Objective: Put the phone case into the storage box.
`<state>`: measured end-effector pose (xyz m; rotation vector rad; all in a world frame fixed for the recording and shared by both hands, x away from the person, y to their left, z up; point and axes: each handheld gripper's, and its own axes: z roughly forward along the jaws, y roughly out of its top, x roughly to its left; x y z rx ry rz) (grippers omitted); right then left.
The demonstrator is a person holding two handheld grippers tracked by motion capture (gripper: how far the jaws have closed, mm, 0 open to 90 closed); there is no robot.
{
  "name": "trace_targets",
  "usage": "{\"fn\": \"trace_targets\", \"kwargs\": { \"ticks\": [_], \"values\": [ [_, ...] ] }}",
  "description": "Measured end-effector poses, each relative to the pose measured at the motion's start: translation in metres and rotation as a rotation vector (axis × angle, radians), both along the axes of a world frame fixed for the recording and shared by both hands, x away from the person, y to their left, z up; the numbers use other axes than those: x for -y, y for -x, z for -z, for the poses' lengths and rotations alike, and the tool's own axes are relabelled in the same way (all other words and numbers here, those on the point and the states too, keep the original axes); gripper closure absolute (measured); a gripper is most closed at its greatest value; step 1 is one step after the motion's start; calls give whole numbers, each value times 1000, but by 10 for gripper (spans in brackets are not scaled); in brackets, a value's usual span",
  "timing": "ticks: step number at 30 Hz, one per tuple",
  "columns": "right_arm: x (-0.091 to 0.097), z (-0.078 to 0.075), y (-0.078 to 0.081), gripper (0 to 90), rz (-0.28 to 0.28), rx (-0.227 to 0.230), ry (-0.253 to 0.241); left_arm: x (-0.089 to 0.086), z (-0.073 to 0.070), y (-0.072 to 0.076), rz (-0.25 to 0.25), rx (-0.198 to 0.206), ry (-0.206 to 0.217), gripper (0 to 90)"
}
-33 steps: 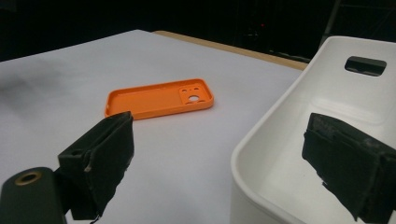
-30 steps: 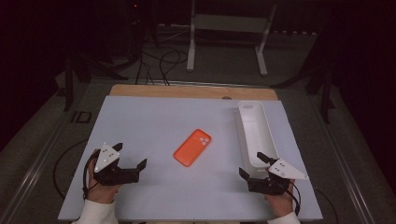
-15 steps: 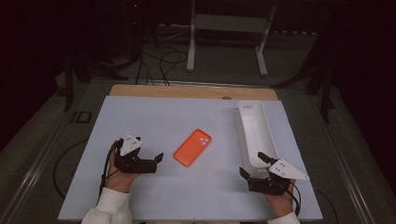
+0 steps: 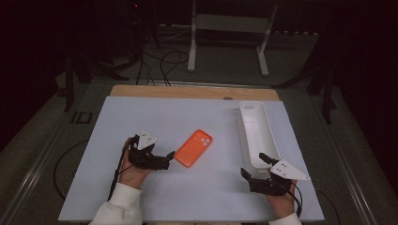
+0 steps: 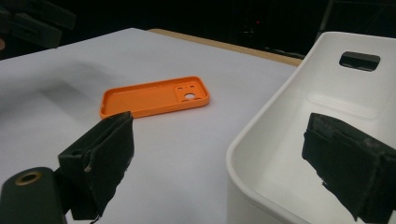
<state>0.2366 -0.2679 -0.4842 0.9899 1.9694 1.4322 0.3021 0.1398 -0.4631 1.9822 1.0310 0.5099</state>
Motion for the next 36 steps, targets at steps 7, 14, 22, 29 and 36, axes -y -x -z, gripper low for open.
{"fn": "trace_targets", "kwargs": {
  "ticks": [7, 14, 22, 29, 36],
  "values": [
    [0, 0, 0, 89, -1, -1, 1, 13, 3, -8, 20, -19, -23, 1],
    [0, 0, 0, 89, 2, -2, 0, 24, 5, -15, 36, -42, -36, 0],
    [0, 0, -1, 89, 0, -3, 1, 32, 8, -22, 42, -71, -47, 0],
    [0, 0, -1, 89, 0, -3, 2, 42, 12, -29, 63, -107, -60, 0],
    [0, 0, 0, 89, 2, -4, 1, 55, 16, -34, 75, -129, -82, 0]
  ]
}}
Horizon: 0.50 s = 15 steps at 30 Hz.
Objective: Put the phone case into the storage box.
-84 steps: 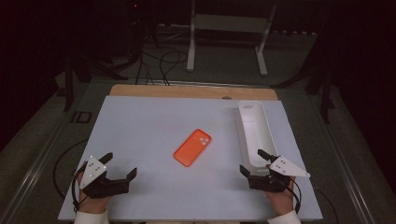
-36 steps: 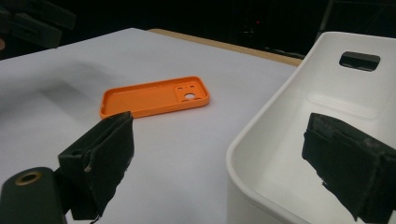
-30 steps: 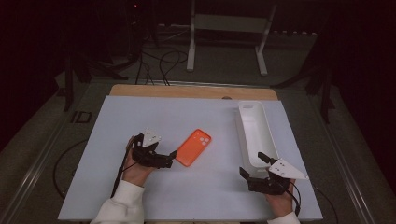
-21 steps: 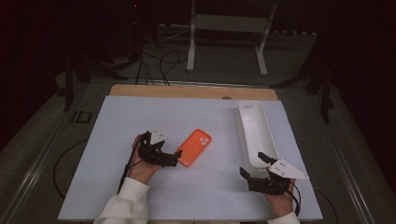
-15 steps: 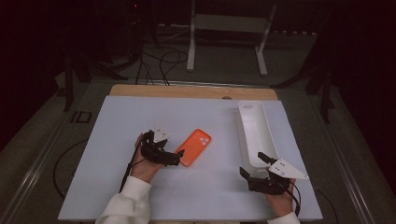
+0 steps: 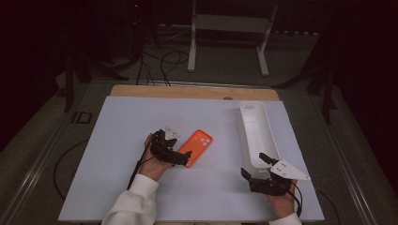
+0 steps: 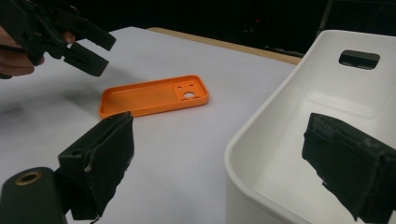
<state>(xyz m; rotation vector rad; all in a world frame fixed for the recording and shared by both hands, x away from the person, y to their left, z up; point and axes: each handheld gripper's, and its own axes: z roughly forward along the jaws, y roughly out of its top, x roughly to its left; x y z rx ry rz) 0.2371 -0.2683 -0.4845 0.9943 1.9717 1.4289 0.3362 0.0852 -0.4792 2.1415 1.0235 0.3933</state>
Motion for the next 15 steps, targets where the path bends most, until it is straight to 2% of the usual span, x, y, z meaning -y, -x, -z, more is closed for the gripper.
{"fn": "trace_targets", "kwargs": {
  "ticks": [15],
  "values": [
    [0, 0, 0, 89, -1, 0, 2, 16, 11, -9, 12, -45, -30, 1]
  ]
}}
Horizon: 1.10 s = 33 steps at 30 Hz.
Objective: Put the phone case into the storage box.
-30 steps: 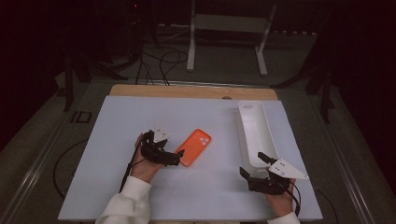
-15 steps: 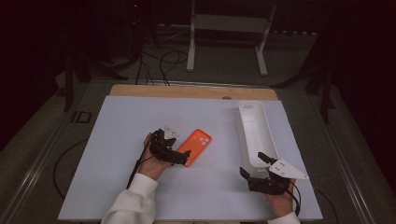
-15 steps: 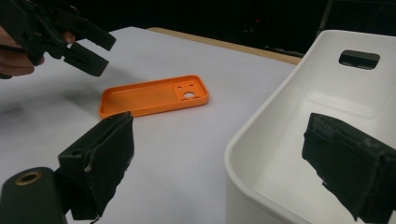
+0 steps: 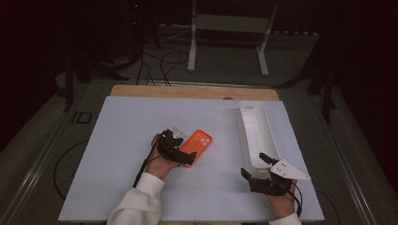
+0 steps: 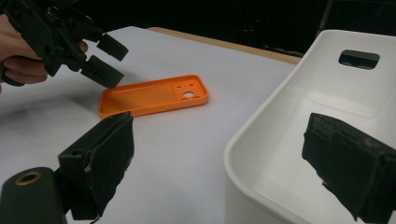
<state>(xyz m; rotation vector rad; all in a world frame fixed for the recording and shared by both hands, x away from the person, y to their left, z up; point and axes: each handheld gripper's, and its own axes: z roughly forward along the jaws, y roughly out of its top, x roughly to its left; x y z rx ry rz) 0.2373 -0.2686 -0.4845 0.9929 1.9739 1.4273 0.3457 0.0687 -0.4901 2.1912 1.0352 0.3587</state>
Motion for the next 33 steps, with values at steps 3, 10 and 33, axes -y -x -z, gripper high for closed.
{"fn": "trace_targets", "kwargs": {
  "ticks": [3, 10, 33],
  "values": [
    [0, 0, 0, 89, 0, 1, -1, 2, 3, -2, 4, -7, -12, 1],
    [0, 0, 0, 89, 0, 1, 0, 9, 9, -5, 17, -36, -33, 6],
    [1, 0, 0, 89, 5, 1, -1, 22, 27, -16, 46, -97, -60, 83]
  ]
}}
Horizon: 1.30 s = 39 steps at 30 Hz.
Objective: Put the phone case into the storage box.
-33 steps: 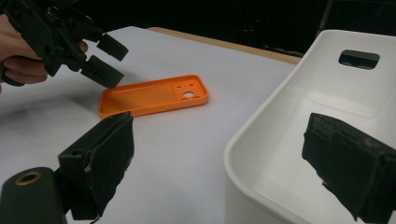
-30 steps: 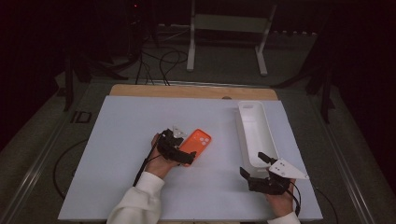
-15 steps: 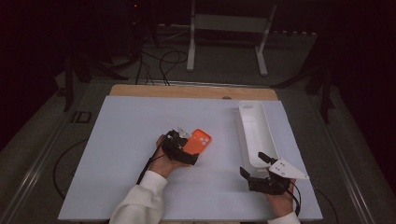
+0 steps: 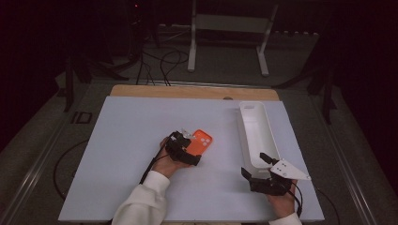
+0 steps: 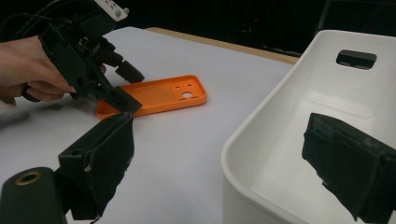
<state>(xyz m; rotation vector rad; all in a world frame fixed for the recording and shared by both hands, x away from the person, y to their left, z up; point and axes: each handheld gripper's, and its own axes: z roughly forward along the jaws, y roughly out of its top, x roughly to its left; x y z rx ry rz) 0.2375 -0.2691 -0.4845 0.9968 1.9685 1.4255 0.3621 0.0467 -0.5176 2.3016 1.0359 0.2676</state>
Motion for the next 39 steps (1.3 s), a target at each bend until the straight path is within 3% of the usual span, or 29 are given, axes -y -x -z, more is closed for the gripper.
{"fn": "trace_targets", "kwargs": {
  "ticks": [6, 9, 19, 28, 32, 39],
  "values": [
    [0, 0, 0, 90, 0, -2, -1, 1, 1, -2, 1, -3, -4, 99],
    [0, 0, 0, 89, 2, -3, 0, 3, 2, 0, 11, 19, -38, 118],
    [-1, 0, 0, 90, 0, -1, 6, 4, 1, 0, 15, 10, -56, 148],
    [0, 0, 0, 90, 1, 0, 2, 2, 0, -1, 12, 6, -34, 166],
    [0, 0, 0, 90, 2, -2, 0, 2, -2, 0, 11, 12, -42, 167],
    [0, 0, 0, 90, 4, -3, -1, -1, -9, 2, -3, 35, -18, 166]
  ]
}}
